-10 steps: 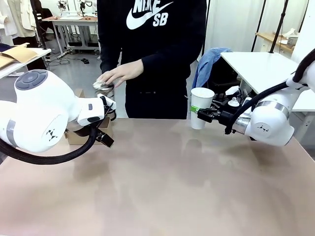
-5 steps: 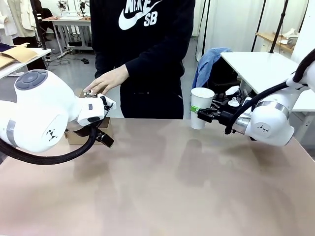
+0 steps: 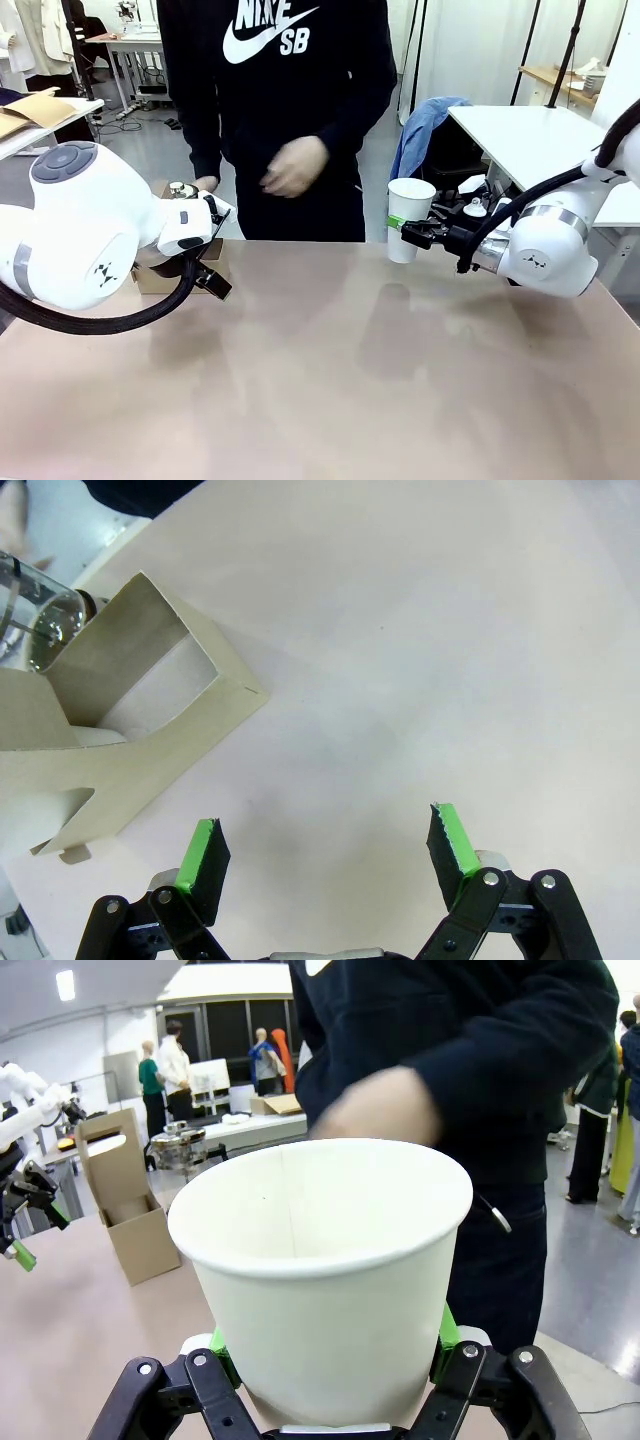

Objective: Pour a drink into a cup and package it in a carrier.
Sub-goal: When a person places the Paper Cup Lid on the 600 ml Paper Cup , lift the 600 ml Paper Cup.

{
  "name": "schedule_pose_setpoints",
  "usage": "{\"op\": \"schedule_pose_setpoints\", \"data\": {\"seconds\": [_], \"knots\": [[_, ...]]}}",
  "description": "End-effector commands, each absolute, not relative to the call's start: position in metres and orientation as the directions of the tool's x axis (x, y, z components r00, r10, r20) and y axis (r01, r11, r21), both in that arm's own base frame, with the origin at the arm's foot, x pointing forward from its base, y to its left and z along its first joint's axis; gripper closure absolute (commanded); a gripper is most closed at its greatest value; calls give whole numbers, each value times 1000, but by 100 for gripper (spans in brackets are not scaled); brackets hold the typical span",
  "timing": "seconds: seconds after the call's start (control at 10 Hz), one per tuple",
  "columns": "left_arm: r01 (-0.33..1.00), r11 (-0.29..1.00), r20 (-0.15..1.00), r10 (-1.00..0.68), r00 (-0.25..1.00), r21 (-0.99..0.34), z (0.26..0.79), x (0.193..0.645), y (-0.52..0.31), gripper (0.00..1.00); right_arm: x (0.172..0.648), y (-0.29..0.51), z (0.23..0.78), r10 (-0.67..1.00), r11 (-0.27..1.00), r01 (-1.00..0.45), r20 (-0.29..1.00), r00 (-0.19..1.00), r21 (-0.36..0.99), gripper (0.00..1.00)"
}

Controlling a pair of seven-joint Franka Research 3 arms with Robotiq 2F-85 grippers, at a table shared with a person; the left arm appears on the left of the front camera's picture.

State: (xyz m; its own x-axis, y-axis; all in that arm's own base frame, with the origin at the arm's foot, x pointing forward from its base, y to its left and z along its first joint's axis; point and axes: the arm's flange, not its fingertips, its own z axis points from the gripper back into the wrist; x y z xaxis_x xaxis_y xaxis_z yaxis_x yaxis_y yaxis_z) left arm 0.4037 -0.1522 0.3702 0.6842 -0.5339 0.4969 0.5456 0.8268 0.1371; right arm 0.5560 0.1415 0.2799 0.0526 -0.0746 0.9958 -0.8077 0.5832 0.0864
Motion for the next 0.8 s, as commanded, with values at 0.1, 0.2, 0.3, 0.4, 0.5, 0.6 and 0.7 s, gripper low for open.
{"op": "schedule_pose_setpoints", "data": {"seconds": [0.1,0.2,0.3,0.4,0.5,0.6,0.7], "knots": [[546,827,498,-533,684,135,370,404,-152,0,556,144,283,-69,585,-807,996,52,83,20],[546,827,498,-533,684,135,370,404,-152,0,556,144,283,-69,585,-807,996,52,83,20],[546,827,498,-533,684,135,370,404,-152,0,556,144,283,-69,585,-807,996,52,83,20],[546,827,498,-533,684,135,370,404,-152,0,556,144,283,-69,585,-807,996,52,83,20],[546,827,498,-533,684,135,370,404,-152,0,556,144,283,-69,585,-807,996,52,83,20],[546,827,498,-533,684,135,370,404,-152,0,556,144,283,-69,585,-807,996,52,83,20],[546,827,498,-533,684,135,370,404,-152,0,556,144,283,-69,585,-807,996,52,83,20]]}}
